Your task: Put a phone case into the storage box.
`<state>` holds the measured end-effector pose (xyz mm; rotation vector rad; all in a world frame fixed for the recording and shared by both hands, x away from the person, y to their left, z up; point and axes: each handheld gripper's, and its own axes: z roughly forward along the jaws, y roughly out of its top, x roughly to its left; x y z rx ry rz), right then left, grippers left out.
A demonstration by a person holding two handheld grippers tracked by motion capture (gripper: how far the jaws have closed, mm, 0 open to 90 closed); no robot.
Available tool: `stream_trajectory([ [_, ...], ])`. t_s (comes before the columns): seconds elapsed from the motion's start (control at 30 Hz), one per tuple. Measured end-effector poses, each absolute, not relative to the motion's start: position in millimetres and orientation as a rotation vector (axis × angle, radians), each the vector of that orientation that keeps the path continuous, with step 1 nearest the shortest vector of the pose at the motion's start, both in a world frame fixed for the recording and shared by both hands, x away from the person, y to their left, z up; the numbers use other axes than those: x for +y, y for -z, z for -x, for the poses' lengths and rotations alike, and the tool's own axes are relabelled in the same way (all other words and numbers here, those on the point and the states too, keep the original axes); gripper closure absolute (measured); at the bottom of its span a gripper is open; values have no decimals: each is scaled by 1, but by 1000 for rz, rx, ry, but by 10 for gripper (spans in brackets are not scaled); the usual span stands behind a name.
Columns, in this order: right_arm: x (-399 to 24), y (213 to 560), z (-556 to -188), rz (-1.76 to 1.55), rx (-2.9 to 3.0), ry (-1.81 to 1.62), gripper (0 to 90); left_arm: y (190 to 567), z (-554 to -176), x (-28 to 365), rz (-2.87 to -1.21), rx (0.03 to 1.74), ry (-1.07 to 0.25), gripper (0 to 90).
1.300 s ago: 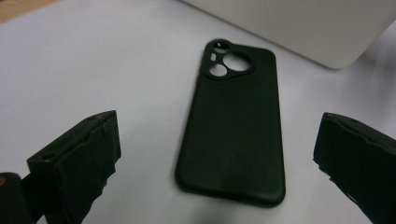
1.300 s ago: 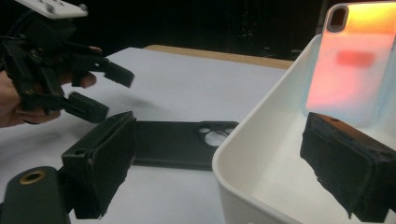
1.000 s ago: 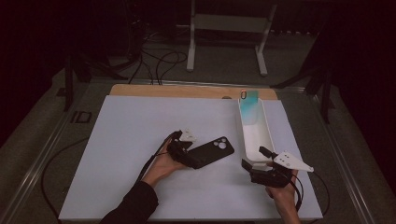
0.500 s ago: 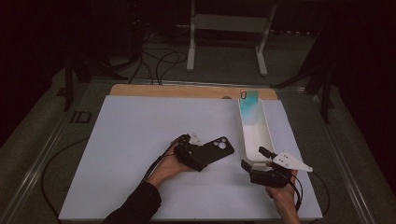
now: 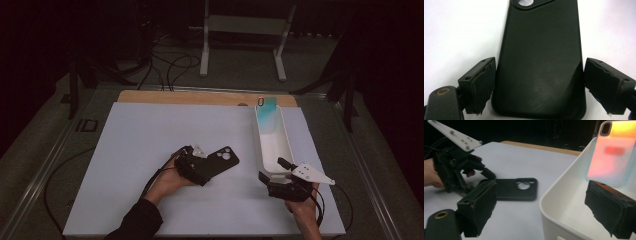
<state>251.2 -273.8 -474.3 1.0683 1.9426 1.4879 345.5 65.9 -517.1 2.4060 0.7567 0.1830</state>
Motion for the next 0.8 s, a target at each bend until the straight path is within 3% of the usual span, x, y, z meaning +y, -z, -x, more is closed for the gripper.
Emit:
stream_trajectory([
  [0.47, -271, 475, -252, -1068, 1950, -1485, 104, 512, -319, 132, -2470, 860, -217, 134],
  [0.8, -271, 475, -252, -1066, 1950, -1488, 103, 509, -313, 144, -2522, 887, -199, 133],
])
